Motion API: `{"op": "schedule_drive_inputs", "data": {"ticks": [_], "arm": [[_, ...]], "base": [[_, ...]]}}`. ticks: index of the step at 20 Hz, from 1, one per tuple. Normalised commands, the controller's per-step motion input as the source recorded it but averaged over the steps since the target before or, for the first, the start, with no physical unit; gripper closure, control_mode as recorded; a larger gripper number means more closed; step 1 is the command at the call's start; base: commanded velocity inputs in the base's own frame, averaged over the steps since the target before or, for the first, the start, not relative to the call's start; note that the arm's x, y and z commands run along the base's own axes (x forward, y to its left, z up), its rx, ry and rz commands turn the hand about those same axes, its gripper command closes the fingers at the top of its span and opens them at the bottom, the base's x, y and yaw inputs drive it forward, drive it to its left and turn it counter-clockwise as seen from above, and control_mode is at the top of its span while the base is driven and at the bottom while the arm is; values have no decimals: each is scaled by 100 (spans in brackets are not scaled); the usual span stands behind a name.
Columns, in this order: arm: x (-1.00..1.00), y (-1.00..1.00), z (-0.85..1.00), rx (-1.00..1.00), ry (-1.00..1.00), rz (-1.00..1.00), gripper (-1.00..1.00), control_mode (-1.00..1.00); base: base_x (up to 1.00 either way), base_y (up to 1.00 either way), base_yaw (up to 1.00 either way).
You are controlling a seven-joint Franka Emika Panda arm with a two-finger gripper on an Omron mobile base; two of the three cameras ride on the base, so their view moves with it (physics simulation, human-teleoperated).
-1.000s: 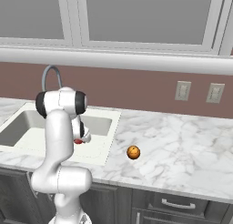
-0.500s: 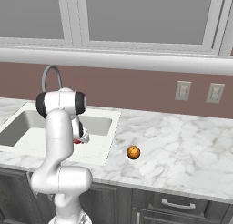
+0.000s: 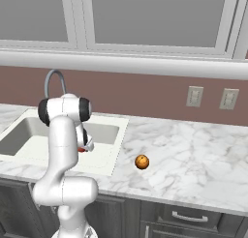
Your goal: Turn on the sink faucet. Then move the onion from the counter to the sink. Turn off the sink. Move the vegetable from the sink to the pot next to the stove. Finally move the pot to the front left burner.
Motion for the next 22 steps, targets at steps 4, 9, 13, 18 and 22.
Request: {"op": "schedule_drive_inputs", "data": {"ticks": [4,9,13,18,22], "arm": [[0,0,-8,0,1,0,100,-100],[0,1,1,0,0,0,100,-100],[-11,-5,48,0,-5,-6,100,-100],[-3,-8,72,-1,0,-11,100,-100],[-4,-8,69,-2,0,-14,100,-100]], "base": [[0,0,0],[0,0,0],[0,0,0],[0,0,0],[0,0,0]]}}
